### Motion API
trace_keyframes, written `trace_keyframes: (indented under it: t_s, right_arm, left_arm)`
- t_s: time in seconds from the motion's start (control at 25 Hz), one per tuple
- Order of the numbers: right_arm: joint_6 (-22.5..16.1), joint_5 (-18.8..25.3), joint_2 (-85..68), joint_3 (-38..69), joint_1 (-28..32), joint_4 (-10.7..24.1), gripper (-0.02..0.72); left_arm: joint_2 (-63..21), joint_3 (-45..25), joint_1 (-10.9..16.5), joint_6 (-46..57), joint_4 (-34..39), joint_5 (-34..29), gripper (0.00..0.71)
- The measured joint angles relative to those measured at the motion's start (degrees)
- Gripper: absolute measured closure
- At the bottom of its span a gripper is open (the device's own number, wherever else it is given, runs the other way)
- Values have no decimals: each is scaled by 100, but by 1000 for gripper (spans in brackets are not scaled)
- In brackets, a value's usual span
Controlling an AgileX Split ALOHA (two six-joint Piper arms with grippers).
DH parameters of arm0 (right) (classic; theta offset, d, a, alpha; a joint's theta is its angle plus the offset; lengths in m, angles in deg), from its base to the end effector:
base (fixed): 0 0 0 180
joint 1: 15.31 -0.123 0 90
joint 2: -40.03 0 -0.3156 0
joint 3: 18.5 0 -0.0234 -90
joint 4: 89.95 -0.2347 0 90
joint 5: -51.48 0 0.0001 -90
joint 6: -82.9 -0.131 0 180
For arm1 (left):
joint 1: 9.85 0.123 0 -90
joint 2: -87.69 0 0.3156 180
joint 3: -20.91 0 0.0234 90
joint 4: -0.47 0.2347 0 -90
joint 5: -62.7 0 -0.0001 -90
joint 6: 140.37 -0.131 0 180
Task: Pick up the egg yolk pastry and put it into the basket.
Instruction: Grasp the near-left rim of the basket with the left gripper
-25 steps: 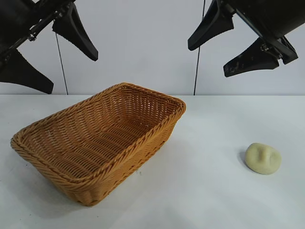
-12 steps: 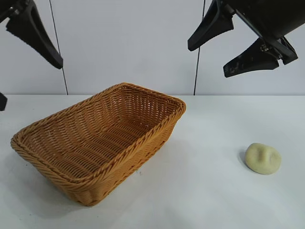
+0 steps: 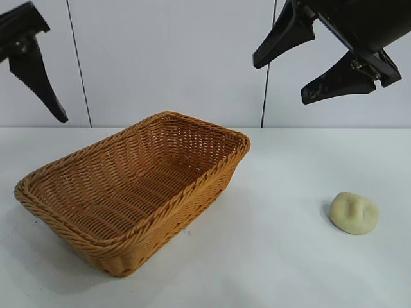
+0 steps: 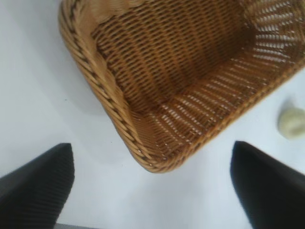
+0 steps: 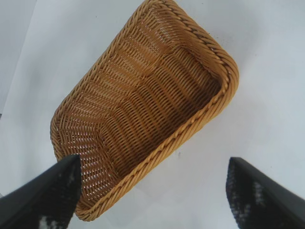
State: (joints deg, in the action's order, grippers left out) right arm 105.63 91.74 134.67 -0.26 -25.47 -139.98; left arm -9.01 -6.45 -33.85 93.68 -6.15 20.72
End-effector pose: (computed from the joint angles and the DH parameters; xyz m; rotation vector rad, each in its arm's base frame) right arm 0.3052 0.1207 0.2789 -0.0256 2.4992 0.8610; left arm 0.2255 -0.1115 0.2597 -0.8113 2.6622 -0.5325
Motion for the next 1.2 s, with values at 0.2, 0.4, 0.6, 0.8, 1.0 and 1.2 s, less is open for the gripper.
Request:
trace_keyframes:
  t_s: [0.2,0.4,0.6,0.8,1.0,1.2]
  right_arm:
    - [-56,5,0,0,0,0,107]
    - [-73,5,0,0,0,0,107]
    - [-75,5,0,0,0,0,107]
    - [-75,5,0,0,0,0,107]
    - [-75,6,0,0,0,0,107]
    - [-80,6,0,0,0,0,107]
  left_arm:
    - [589,0,-30,797,258,450,70]
    - [1234,0,-34,1405,265,640,70]
    - [1900,0,-34,1479,271,907,70]
    - [2421,-12,-34,1479,236,1215,70]
    - [2533,-24,-34,1479,43,1466,70]
    - [2539,-102,-34,1474,31,1624,70]
